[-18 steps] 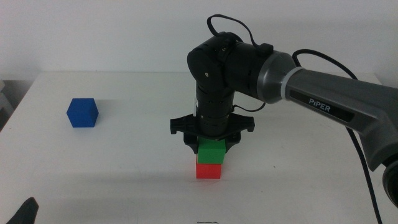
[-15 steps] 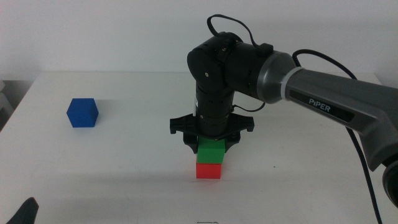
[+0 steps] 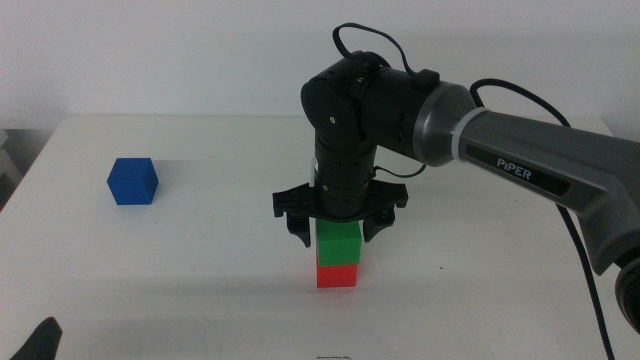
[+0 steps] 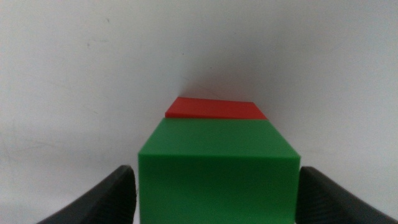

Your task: Stack red cubes first, then green, then blue cubes in a specific spot.

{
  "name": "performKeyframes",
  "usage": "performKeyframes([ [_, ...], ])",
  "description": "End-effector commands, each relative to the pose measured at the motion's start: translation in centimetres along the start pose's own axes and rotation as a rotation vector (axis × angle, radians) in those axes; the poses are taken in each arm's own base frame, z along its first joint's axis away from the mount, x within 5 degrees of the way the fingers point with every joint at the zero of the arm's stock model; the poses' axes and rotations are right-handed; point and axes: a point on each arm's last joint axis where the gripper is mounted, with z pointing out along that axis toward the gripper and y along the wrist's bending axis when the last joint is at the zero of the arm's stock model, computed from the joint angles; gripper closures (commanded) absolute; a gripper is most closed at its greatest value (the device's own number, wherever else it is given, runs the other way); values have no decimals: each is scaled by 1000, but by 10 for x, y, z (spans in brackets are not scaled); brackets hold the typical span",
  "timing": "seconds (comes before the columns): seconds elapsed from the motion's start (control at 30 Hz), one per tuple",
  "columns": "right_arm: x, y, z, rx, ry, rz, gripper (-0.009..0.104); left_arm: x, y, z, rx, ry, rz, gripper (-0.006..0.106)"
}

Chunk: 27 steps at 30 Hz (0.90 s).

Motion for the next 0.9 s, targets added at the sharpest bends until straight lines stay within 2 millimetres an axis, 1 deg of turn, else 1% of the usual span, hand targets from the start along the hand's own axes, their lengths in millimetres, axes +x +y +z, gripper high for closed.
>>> performKeyframes([
  [0.0, -6, -4, -38, -36, -89, -10, 30, -9, -1, -2, 13, -96, -16, 10],
  [0.3, -7, -6, -38, -16, -103, -18, 30, -9, -1, -2, 13, -96, -16, 10],
  [0.43, -8, -8, -50, 3, -93, -3, 30, -9, -1, -2, 13, -96, -16, 10],
  [0.5, -11, -7, -59, -3, -112, -3, 30, -9, -1, -2, 13, -96, -16, 10],
  [0.67, -15, -8, -94, -63, -197, -8, 30, -9, -1, -2, 13, -96, -16, 10],
  [0.8, -13, -20, -126, -66, -279, -7, 30, -9, -1, -2, 13, -96, -16, 10],
  [0.87, -10, -28, -149, -81, -325, -35, 30, -9, -1, -2, 13, -96, -16, 10],
])
